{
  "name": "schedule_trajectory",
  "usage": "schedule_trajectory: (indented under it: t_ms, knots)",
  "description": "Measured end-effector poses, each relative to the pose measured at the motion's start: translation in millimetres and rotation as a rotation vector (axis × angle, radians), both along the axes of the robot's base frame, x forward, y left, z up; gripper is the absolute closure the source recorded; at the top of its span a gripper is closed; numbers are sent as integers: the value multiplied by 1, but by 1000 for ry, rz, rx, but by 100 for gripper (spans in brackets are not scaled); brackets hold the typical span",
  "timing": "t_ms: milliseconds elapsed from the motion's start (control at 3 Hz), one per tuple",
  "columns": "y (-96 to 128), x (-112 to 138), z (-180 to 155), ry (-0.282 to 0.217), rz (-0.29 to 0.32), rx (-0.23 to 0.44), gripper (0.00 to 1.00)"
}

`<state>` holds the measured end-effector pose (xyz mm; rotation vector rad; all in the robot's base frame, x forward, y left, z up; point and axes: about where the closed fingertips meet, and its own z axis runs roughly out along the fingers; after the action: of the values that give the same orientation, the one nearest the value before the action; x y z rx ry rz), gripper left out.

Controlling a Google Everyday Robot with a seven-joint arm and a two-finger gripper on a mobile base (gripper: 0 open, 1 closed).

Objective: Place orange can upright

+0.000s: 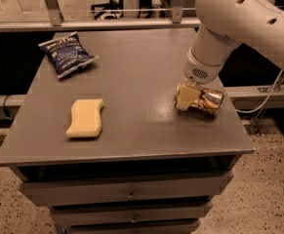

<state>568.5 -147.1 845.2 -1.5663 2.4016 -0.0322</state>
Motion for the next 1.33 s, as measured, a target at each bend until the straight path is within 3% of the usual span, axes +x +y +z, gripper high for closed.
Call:
schedule_trajectory:
  t_ms: [667, 1000, 1333]
  knots:
    - [5, 8, 24, -45, 12, 48, 93]
    - [10, 18, 61, -124, 49, 174, 100]
    - [11, 24, 86, -175, 76, 316, 100]
